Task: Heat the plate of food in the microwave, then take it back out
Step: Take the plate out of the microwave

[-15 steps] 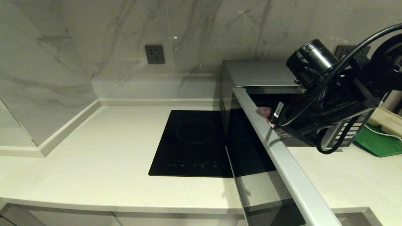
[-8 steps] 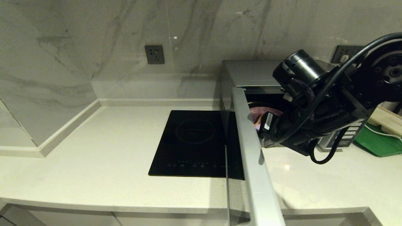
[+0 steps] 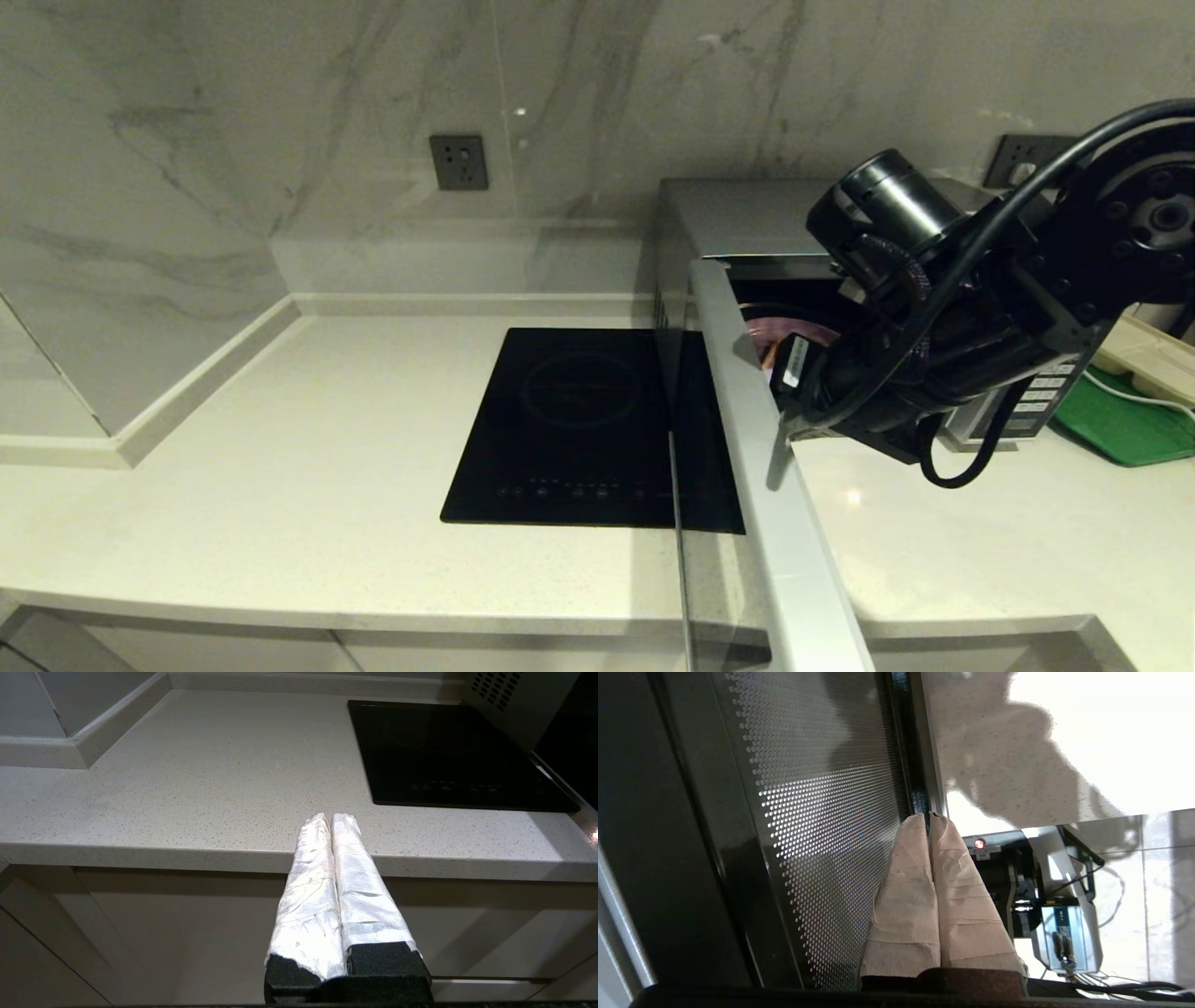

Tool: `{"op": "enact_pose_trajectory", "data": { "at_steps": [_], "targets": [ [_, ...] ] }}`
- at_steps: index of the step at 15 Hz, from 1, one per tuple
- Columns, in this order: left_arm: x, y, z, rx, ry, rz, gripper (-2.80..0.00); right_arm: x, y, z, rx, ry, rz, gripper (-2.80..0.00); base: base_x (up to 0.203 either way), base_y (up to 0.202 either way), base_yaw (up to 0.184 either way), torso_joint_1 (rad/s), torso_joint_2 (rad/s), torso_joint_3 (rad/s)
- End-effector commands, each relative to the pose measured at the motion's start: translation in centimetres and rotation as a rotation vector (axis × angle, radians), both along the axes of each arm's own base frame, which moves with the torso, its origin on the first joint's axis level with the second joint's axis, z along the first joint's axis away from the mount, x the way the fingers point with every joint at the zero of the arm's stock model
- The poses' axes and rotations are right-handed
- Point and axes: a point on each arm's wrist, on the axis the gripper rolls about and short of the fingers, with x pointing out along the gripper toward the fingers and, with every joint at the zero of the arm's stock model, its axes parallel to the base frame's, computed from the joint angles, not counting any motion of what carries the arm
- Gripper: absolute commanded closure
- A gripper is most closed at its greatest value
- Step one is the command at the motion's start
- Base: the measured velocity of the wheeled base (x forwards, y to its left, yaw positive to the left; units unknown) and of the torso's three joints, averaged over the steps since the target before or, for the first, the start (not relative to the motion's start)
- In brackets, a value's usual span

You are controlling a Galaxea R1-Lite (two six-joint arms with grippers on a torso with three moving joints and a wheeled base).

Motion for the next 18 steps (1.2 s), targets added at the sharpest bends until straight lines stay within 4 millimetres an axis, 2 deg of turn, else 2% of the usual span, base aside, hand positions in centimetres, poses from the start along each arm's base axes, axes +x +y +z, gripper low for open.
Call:
{"op": "enact_pose_trajectory", "data": {
  "at_steps": [1, 13, 15, 18],
  "targets": [
    [0.0, 0.0, 0.0, -0.001, 0.0, 0.0, 0.0, -0.1, -0.1, 0.1, 0.002, 0.003, -0.006, 0.0, 0.0, 0.0, 0.0, 0.0, 0.0, 0.0],
    [0.0, 0.0, 0.0, -0.001, -0.001, 0.0, 0.0, 0.1, -0.3, 0.3, -0.018, -0.024, -0.048, 0.0, 0.0, 0.0, 0.0, 0.0, 0.0, 0.0],
    [0.0, 0.0, 0.0, -0.001, 0.001, 0.0, 0.0, 0.8, -1.4, 0.7, -0.008, -0.047, -0.145, 0.0, 0.0, 0.0, 0.0, 0.0, 0.0, 0.0],
    [0.0, 0.0, 0.0, -0.001, 0.0, 0.0, 0.0, 2.7, -5.0, 1.6, 0.032, -0.07, -0.306, 0.0, 0.0, 0.0, 0.0, 0.0, 0.0, 0.0]
  ]
}}
